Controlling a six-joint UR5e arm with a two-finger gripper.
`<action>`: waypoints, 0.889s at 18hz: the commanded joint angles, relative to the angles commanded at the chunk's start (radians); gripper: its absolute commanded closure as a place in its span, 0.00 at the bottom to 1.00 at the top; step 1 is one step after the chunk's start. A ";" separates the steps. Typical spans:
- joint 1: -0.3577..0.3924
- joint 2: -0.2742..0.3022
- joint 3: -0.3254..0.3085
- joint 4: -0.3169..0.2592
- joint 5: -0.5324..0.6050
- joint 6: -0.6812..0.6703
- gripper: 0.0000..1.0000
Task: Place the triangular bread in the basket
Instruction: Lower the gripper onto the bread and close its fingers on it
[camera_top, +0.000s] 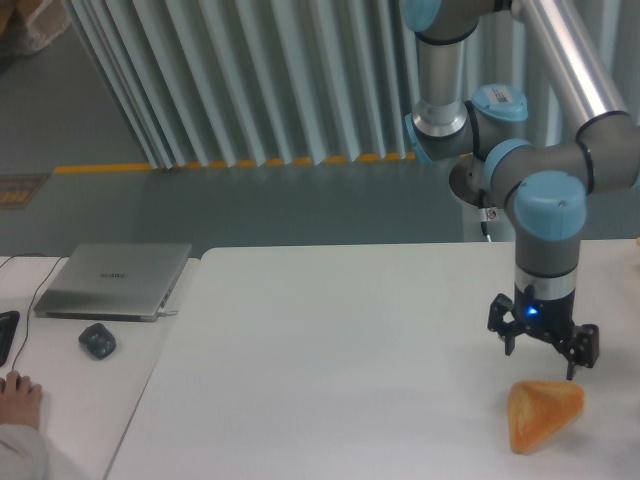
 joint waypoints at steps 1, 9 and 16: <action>0.000 -0.005 0.000 0.000 0.001 -0.005 0.00; -0.009 -0.060 0.015 0.057 0.005 -0.034 0.00; -0.009 -0.097 0.034 0.097 0.029 -0.031 0.39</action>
